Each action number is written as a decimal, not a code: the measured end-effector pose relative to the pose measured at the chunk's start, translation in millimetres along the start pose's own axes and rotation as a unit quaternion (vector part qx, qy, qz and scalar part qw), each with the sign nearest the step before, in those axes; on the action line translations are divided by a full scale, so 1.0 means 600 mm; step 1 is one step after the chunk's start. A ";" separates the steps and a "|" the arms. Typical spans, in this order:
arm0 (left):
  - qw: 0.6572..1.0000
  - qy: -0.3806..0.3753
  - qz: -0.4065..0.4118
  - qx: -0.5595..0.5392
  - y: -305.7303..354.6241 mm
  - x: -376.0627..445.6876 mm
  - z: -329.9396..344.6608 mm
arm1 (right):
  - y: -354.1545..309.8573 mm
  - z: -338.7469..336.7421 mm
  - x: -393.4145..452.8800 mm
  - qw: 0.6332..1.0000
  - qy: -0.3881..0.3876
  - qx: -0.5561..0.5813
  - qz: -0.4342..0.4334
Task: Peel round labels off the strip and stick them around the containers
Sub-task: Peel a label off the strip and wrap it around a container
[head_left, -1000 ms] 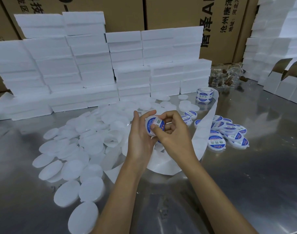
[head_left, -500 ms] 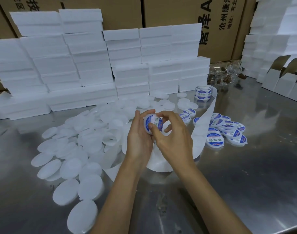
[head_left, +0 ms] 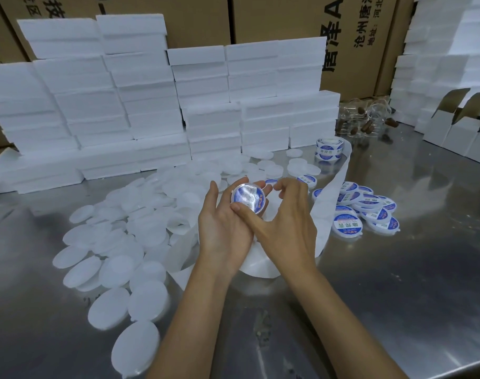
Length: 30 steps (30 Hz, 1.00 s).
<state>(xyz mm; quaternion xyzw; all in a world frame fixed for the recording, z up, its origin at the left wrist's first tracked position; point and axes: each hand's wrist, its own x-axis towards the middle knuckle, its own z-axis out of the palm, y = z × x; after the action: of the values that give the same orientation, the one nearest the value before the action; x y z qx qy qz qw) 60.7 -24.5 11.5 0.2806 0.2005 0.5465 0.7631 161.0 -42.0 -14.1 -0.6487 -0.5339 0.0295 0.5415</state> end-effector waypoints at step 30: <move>0.979 -0.068 0.038 0.190 -0.023 -0.003 0.020 | 0.012 -0.014 0.007 0.999 0.009 -0.029 0.037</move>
<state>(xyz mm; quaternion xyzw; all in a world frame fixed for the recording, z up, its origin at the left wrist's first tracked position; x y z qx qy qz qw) 77.5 -31.8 12.1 0.4648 0.2373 0.5066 0.6863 172.3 -43.5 -13.7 -0.6837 -0.5053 0.0277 0.5259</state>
